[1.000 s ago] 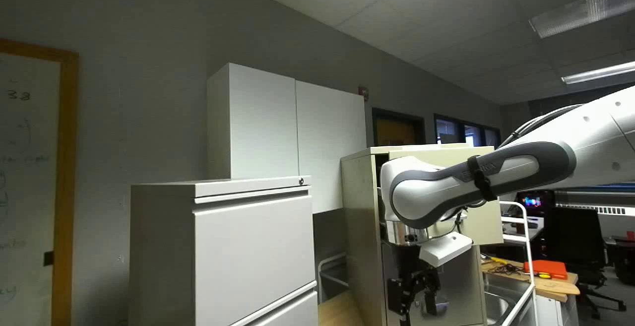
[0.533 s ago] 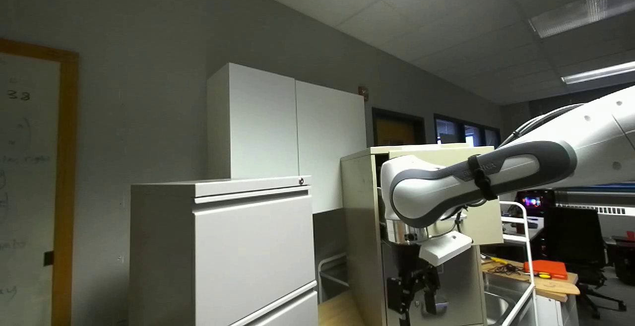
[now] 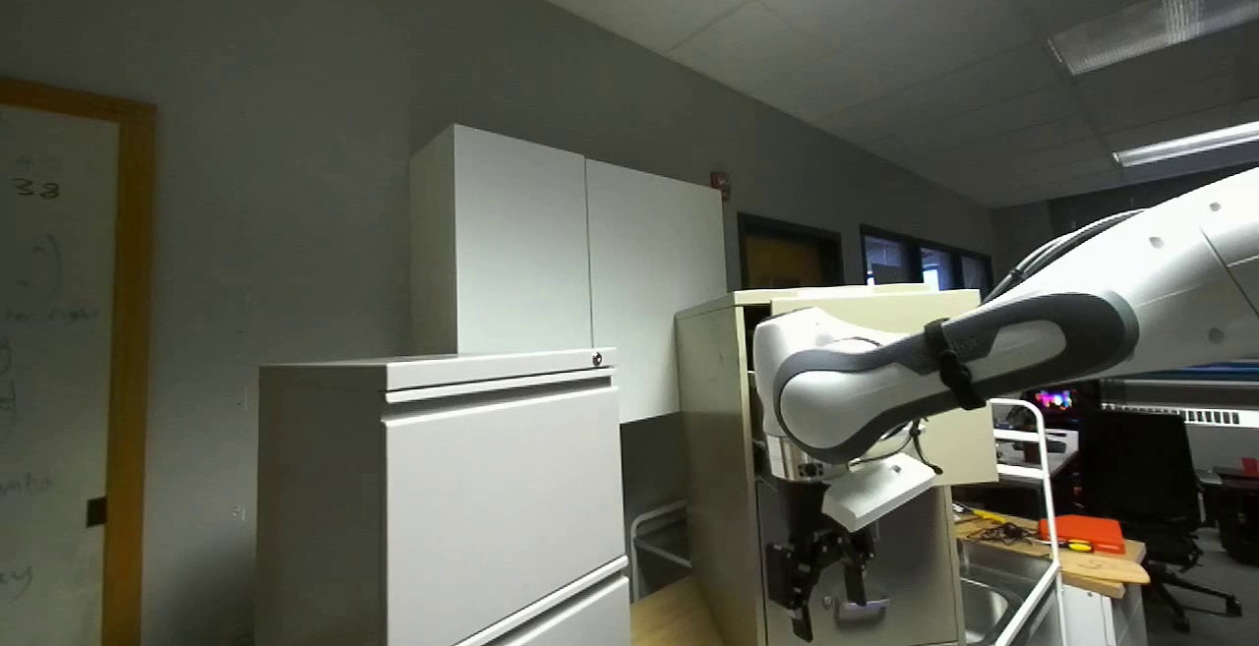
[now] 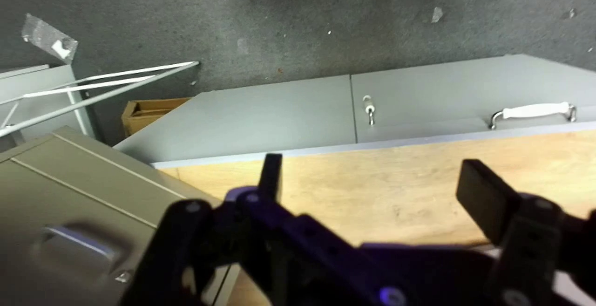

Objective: Close the top drawer of the file cabinet

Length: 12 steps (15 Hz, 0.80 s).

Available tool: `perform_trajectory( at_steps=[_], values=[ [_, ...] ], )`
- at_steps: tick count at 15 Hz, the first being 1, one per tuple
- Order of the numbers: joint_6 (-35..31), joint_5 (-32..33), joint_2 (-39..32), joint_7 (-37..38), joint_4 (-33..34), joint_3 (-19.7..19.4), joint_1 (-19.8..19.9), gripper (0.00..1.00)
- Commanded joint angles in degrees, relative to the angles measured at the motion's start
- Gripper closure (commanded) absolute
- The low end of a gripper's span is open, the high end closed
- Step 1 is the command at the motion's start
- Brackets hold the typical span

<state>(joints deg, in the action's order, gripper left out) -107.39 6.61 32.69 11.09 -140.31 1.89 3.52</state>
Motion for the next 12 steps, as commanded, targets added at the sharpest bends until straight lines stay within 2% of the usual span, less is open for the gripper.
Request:
perform_trajectory(
  at_steps=[1,4,9,10,12],
  values=[
    [-2.87,5.24,0.04,8.4,1.67,2.44,3.55,0.32],
    [-6.03,9.84,0.79,15.3,1.91,3.83,6.15,0.58],
    [-11.25,17.07,1.22,26.99,2.87,5.87,10.83,0.95],
    [-12.05,18.76,1.09,29.48,3.28,6.35,11.66,1.0],
    [-13.74,22.53,0.82,34.93,3.99,7.46,13.34,1.0]
  ],
)
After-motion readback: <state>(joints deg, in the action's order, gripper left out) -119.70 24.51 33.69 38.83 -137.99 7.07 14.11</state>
